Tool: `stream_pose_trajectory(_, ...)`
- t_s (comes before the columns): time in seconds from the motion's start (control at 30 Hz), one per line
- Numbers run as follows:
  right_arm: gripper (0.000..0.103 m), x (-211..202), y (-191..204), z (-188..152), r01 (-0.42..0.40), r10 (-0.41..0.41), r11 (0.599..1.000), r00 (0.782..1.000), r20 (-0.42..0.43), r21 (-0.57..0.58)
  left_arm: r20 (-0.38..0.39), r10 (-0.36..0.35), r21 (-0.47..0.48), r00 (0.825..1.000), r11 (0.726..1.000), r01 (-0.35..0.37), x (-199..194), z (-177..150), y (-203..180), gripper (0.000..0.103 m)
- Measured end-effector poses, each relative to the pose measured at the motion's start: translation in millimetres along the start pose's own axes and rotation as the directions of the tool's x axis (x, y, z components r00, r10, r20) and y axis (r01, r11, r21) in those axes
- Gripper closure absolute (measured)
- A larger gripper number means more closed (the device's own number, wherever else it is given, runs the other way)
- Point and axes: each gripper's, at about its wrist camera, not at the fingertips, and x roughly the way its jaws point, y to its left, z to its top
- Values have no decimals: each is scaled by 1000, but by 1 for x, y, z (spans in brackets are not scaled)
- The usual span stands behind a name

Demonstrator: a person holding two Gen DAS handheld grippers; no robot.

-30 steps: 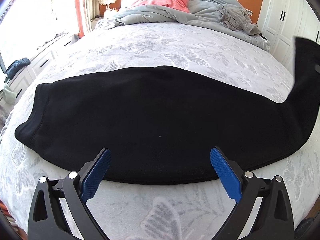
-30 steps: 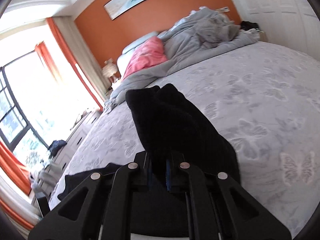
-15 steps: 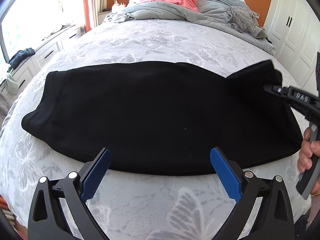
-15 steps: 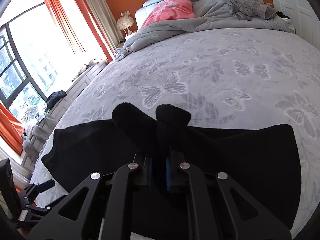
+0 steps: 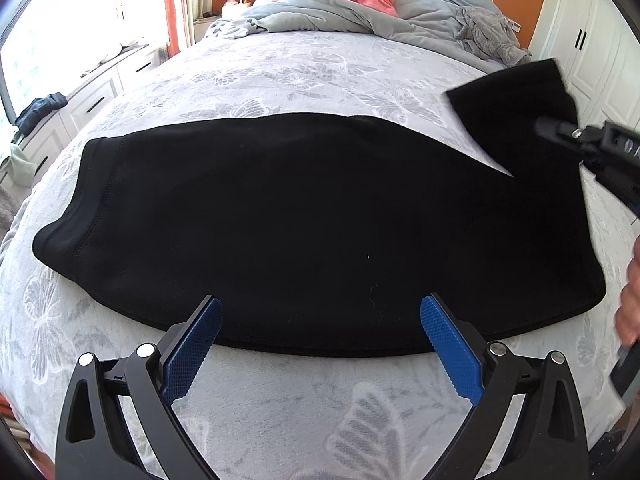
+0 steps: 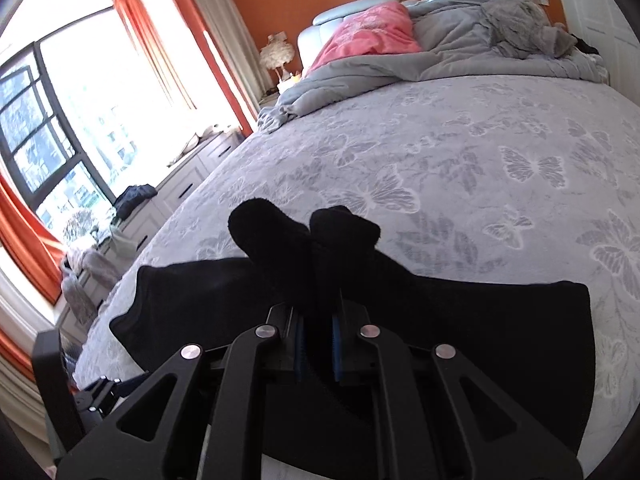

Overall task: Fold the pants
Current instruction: 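Fold the lifted pants end over onto the pants with the right gripper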

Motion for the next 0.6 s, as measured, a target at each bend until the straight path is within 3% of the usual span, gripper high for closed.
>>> stream_pose_trajectory(0.1,94,-5,-10,2,20,-21,999,999,28,29,19,8,-3,1000,1000,-8,-4,3,3,5)
stream_pose_trajectory(0.17,94,-36,-36,16,21,-34,993,993,111,112,60,29,-7,998,1000,-29,-10,6,8,5)
stream_pose_trajectory(0.27,94,-108,-93,31,4,-78,963,962,261,271,109,67,-38,992,997,-63,-19,14,22,5)
stream_pose_trajectory(0.33,94,-161,-143,32,20,-158,923,931,330,385,109,62,-89,992,995,-52,-20,19,32,5)
stream_pose_trajectory(0.4,94,-209,-199,16,52,-265,859,896,356,509,103,55,-137,993,990,-40,-20,22,41,5)
stream_pose_trajectory(0.47,94,-246,-260,-15,46,-343,766,873,347,641,91,51,-170,995,985,-35,-19,25,46,5)
stream_pose_trajectory(0.5,94,-260,-296,-39,43,-383,693,868,317,720,85,46,-183,995,983,-30,-19,25,48,5)
stream_pose_trajectory(0.53,94,-265,-325,-61,49,-406,628,872,273,777,78,43,-196,996,980,-27,-17,25,49,5)
stream_pose_trajectory(0.6,94,-255,-376,-111,46,-388,504,904,179,863,65,55,-204,996,978,-41,-13,25,46,5)
